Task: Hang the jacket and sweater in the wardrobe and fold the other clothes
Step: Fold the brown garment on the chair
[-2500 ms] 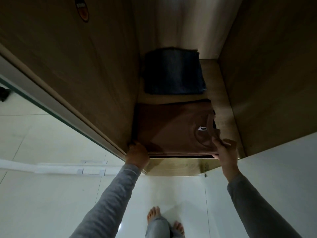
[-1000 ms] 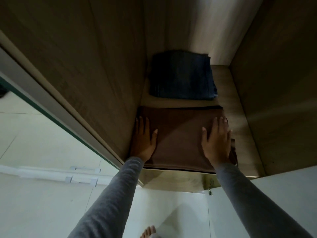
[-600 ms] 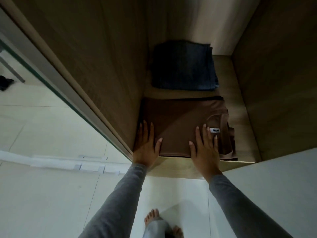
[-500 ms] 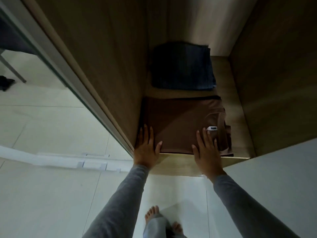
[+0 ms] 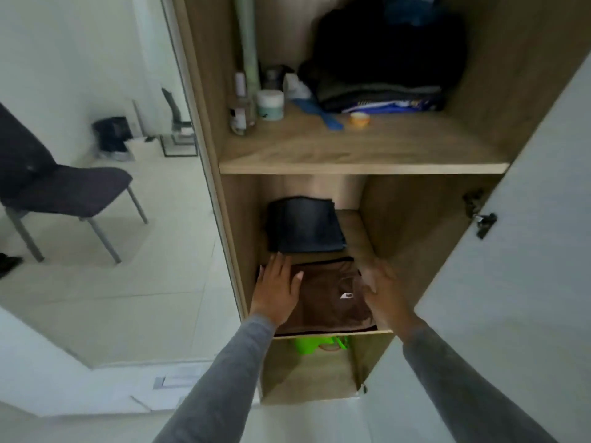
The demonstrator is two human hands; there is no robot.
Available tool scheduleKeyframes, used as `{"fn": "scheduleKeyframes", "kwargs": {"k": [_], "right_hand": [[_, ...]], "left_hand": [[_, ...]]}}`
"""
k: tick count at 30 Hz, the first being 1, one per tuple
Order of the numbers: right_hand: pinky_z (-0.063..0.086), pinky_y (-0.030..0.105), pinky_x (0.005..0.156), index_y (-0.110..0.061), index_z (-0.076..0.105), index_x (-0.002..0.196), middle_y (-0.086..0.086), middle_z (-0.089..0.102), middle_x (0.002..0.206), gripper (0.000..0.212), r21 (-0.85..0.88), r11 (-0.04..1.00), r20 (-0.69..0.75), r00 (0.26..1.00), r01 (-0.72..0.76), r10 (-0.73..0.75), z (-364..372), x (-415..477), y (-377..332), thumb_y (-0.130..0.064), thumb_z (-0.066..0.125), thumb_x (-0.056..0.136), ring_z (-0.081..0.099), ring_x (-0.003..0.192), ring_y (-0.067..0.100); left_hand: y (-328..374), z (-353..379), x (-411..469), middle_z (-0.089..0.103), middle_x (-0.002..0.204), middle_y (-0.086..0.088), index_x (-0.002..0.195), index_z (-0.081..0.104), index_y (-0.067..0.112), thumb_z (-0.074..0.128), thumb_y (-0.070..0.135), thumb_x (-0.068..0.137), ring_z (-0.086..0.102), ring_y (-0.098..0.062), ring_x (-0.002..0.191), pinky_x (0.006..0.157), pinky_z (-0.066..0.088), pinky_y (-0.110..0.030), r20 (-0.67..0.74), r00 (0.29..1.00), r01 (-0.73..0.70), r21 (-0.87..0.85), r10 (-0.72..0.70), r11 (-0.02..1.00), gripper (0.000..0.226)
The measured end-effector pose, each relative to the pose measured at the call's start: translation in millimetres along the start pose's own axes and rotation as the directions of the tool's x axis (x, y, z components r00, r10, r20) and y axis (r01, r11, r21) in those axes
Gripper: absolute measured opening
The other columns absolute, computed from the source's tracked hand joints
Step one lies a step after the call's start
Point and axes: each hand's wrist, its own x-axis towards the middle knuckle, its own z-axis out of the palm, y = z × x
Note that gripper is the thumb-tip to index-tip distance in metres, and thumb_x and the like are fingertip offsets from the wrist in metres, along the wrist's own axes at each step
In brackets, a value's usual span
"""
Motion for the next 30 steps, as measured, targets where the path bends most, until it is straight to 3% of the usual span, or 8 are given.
{"fn": "scheduleKeyframes", "kwargs": {"k": [2,5,15,18,21,26,28,30], "right_hand": [[0.025,0.03,0.11,-0.003,0.051,0.13,0.015,0.03,0.151,0.04,0.029,0.999,-0.042,0.999,-0.021,0.022,-48.1,-19.8,-15.5,-0.007,0.056,0.091,0.031,0.139,0.027],[0.03,0.032,0.108,-0.001,0.05,0.13,0.018,0.036,0.145,0.041,0.076,0.997,-0.146,0.988,-0.032,0.043,-99.7,-56.3,-33.3,-0.004,0.055,0.09,0.038,0.133,0.031],[0.024,0.028,0.112,-0.011,0.046,0.133,0.006,0.033,0.15,0.039,-0.033,0.999,-0.454,0.891,-0.019,0.002,-225.0,-223.1,-75.8,-0.013,0.052,0.095,0.03,0.138,0.022],[0.025,0.028,0.11,-0.007,0.05,0.129,0.008,0.039,0.145,0.036,-0.052,0.999,-0.592,0.805,0.006,-0.036,-273.1,-257.3,-74.9,-0.008,0.052,0.093,0.033,0.136,0.023],[0.021,0.023,0.108,-0.005,0.054,0.122,0.01,0.044,0.139,0.031,-0.094,0.995,-0.772,0.628,0.043,-0.1,-318.9,-289.0,-72.3,-0.004,0.053,0.09,0.031,0.137,0.022],[0.027,0.033,0.111,-0.002,0.052,0.123,0.014,0.045,0.135,0.032,-0.139,0.983,-0.93,0.325,0.122,-0.172,-377.6,-325.3,-54.0,-0.008,0.051,0.092,0.037,0.132,0.025],[0.025,0.028,0.111,-0.004,0.049,0.127,0.011,0.045,0.136,0.038,-0.108,0.981,-0.952,0.269,0.161,-0.149,-395.6,-337.1,-35.7,-0.02,0.043,0.094,0.034,0.132,0.014],[0.026,0.026,0.11,-0.006,0.046,0.132,0.008,0.045,0.136,0.043,-0.041,0.981,-0.95,0.297,0.189,-0.097,-405.2,-344.4,-15.4,-0.027,0.037,0.094,0.034,0.129,0.008]], "left_hand": [[16.5,-31.9,-13.0,0.014,0.158,-0.006,0.149,0.021,0.01,0.026,0.04,0.101,0.007,-0.018,0.146,0.117,0.001,-0.033,-0.053,0.996,-0.077,-0.022,0.076,0.997,0.056],[38.1,-68.8,-39.6,0.016,0.157,-0.008,0.148,0.023,0.009,0.029,0.039,0.101,0.009,-0.02,0.146,0.117,0.004,-0.033,-0.142,0.975,-0.183,-0.065,0.172,0.981,0.056],[152.9,-156.3,-157.5,0.017,0.157,-0.004,0.148,0.024,0.013,0.031,0.041,0.1,0.011,-0.015,0.145,0.118,0.01,-0.03,-0.187,0.884,-0.466,-0.284,0.428,0.838,0.056],[208.3,-184.5,-178.8,0.013,0.158,0.001,0.149,0.021,0.016,0.03,0.042,0.1,0.007,-0.01,0.145,0.116,0.009,-0.027,-0.222,0.831,-0.556,-0.364,0.51,0.747,0.056],[268.5,-205.8,-199.8,0.016,0.157,0.002,0.148,0.024,0.015,0.032,0.039,0.101,0.009,-0.009,0.144,0.115,0.008,-0.023,-0.274,0.756,-0.653,-0.387,0.595,0.651,0.054],[371.8,-228.9,-223.2,0.023,0.155,0.0,0.146,0.031,0.012,0.033,0.037,0.101,0.015,-0.009,0.143,0.118,0.014,-0.029,-0.408,0.586,-0.808,-0.35,0.7,0.473,0.051],[417.3,-236.4,-235.1,0.024,0.155,0.0,0.146,0.032,0.012,0.033,0.035,0.101,0.016,-0.009,0.143,0.118,0.013,-0.025,-0.467,0.508,-0.861,-0.312,0.724,0.402,0.049],[457.6,-241.5,-245.7,0.026,0.154,-0.002,0.144,0.034,0.011,0.033,0.032,0.102,0.017,-0.011,0.143,0.118,0.013,-0.026,-0.531,0.422,-0.906,-0.246,0.735,0.343,0.047]]}}
